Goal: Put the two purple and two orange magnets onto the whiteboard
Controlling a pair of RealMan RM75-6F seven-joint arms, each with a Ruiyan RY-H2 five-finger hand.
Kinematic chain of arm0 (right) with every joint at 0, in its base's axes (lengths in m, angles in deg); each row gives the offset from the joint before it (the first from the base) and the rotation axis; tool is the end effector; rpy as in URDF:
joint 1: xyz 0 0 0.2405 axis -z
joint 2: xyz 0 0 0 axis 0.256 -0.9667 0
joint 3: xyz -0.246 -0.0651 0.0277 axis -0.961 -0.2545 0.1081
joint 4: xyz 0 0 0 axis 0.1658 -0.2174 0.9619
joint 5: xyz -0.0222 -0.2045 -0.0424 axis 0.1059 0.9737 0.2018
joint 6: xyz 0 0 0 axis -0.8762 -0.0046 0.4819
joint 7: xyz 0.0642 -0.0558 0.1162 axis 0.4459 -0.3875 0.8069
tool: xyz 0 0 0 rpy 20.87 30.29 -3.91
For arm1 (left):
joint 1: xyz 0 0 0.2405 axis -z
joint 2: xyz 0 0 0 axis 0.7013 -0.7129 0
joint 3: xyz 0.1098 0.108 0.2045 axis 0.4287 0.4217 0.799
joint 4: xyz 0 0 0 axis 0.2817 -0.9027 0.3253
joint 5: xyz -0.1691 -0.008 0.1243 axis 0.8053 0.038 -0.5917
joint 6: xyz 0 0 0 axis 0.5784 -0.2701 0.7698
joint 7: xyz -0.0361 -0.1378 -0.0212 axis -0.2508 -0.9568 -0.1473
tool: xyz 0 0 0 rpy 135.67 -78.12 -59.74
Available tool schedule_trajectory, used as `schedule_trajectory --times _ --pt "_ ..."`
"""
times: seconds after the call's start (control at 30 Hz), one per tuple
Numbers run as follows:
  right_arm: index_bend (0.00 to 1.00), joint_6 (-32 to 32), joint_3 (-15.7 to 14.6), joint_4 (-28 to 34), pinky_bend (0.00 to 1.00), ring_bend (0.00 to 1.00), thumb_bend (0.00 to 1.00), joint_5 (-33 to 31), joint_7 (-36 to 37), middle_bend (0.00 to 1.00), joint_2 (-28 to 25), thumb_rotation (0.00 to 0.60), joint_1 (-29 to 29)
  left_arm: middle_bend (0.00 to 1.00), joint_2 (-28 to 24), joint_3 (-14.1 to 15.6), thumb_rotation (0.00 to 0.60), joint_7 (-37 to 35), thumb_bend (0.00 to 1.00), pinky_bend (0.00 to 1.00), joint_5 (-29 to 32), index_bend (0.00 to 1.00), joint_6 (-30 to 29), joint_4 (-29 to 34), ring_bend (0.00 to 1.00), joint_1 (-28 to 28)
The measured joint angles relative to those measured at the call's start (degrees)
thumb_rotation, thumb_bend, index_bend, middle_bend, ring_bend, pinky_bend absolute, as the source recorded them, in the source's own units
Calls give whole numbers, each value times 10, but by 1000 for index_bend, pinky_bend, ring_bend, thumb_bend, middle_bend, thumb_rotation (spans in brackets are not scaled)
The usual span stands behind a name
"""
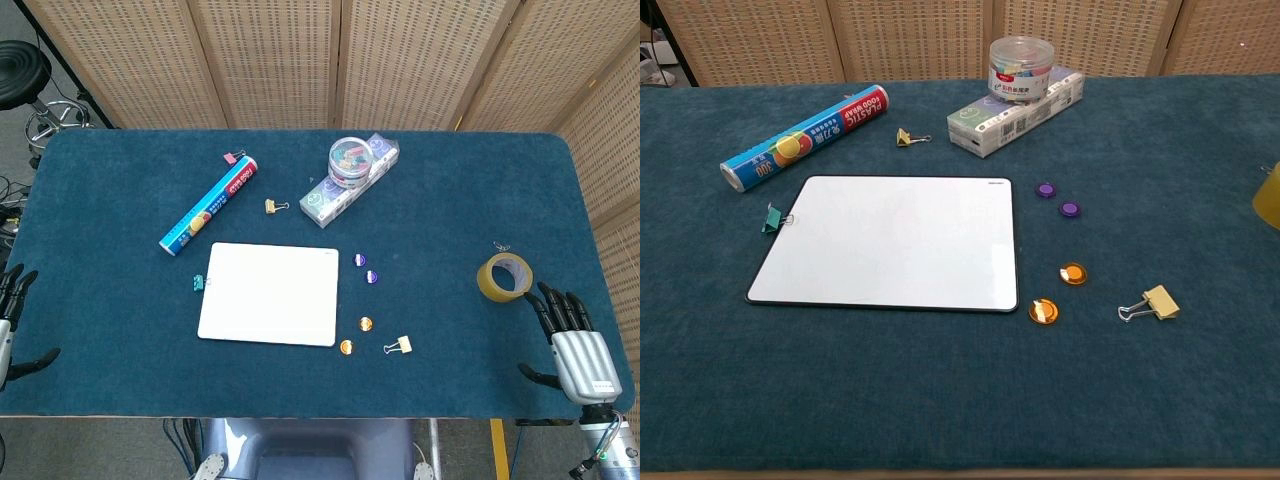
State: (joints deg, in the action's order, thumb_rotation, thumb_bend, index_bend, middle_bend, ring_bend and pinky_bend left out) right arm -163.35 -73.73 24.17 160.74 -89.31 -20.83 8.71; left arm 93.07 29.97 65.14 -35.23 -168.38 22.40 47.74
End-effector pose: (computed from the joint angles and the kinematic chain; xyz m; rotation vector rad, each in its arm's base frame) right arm -0.2951 -0.1818 0.1501 1.4948 -0.8811 0.8957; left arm -0.2802 0.1692 0.1870 -1.3382 -0.9102 -0.8902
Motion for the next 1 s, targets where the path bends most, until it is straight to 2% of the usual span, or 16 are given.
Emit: schedule_trajectory --times 0.27,0.5,0.73,1.0 --pt "94 -1 -1 -3 0 0 0 6 -13 0 8 600 -2 0 -4 0 600 -8 68 0 2 0 6 1 0 1" --pt "164 21 4 -6 0 0 0 11 -28 0 23 600 -21 0 -8 -1 600 -22 68 0 -8 0 -8 1 0 -3" --pt "227 97 34 7 0 0 0 -14 -66 0 42 600 -81 0 -9 -2 600 -23 68 0 -5 0 -7 2 0 -4" --pt "267 203 83 12 0 0 0 -95 -125 0 87 600 -171 0 -6 -5 600 -17 68 0 1 0 -2 3 0 -1"
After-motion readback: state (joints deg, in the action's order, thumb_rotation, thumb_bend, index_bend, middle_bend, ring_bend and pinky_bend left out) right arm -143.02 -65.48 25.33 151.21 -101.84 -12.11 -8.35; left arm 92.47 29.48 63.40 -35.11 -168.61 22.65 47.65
